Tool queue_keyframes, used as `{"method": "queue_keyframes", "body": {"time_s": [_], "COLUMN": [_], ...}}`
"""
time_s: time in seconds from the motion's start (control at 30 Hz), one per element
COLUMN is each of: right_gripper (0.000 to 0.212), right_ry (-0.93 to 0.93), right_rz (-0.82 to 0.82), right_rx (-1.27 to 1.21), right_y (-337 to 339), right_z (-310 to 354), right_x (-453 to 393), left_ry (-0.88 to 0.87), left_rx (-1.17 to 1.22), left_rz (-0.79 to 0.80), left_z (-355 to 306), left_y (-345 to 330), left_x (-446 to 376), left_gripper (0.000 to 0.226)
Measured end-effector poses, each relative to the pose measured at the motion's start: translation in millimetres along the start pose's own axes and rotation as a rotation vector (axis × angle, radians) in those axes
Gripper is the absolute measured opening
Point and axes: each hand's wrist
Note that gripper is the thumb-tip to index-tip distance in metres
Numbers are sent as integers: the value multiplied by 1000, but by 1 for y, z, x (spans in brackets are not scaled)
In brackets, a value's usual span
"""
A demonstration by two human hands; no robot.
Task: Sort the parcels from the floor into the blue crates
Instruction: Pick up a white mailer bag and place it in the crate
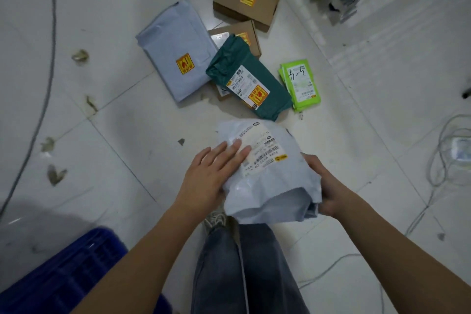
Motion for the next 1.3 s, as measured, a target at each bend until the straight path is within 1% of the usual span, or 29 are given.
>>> {"method": "queue_keyframes", "body": {"time_s": [0.03,0.1,0.13,0.2,0.27,0.3,0.37,0.4,0.43,0.47,0.5,0.53,0.57,0.6,0.67,0.7,0.73,0.83,0.9,0.97,1.0,1.07,1.1,1.2,1.23,1.3], "right_gripper": [39,48,49,55,66,70,66,64,65,72,76,75,74,74,76,76,74,67,64,56,57,63,62,41,38,46], "right_ry": [-39,-58,-41,32,93,93,77,79,92,111,126,134,134,131,121,111,100,87,161,291,340,375,384,395,397,406], "right_rz": [31,4,-1,-20,-43,-50,-41,-34,-31,-21,-2,18,29,36,45,50,57,63,60,41,34,32,44,113,142,192], "right_rx": [27,103,145,213,273,276,278,283,301,334,366,408,449,489,556,591,631,789,871,930,934,924,941,1019,1044,1082], "right_y": [-6,-11,-15,-22,-31,-36,-49,-54,-59,-65,-71,-78,-84,-89,-100,-104,-110,-128,-143,-159,-166,-180,-188,-213,-221,-238], "right_z": [-1,-1,-3,-7,-10,-11,-11,-10,-8,-4,0,4,8,11,17,20,24,31,29,21,17,12,11,6,2,-15], "right_x": [3,5,5,4,1,-1,-2,-4,-5,-6,-5,-6,-6,-6,-5,-6,-5,4,13,22,27,36,42,61,67,78], "left_ry": [33,58,67,137,272,346,533,644,732,783,834,897,946,966,980,982,991,1006,1013,989,976,959,953,919,905,896], "left_rx": [11,70,115,253,579,786,1179,1308,1380,1413,1455,1530,1633,1734,1843,1862,1852,1734,1653,1598,1571,1526,1511,1530,1535,1520], "left_rz": [29,86,102,66,-41,-128,-346,-429,-480,-519,-552,-582,-600,-607,-614,-643,-695,-874,-968,-1054,-1096,-1171,-1213,-1359,-1382,-1400], "left_z": [-1,0,1,4,1,-3,-9,-9,-9,-9,-9,-9,-10,-10,-9,-8,-8,-11,-18,-27,-32,-42,-48,-65,-72,-88], "left_y": [-1,0,1,1,5,8,19,23,24,24,23,22,22,23,27,28,28,36,47,62,71,89,96,119,126,139], "left_x": [5,16,21,32,40,41,41,40,40,42,44,45,47,49,54,57,60,67,69,69,69,74,78,102,113,138], "left_gripper": [85,101,102,90,71,61,42,36,32,44,68,90,102,102,76,65,61,67,74,77,78,79,79,72,67,62]}}
Point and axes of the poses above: each hand's wrist, its own x-axis away from the middle knuckle, its own y-axis out of the back of the hand, z = x × y, and after that the axes turned 15 degrees about -y, right-handed
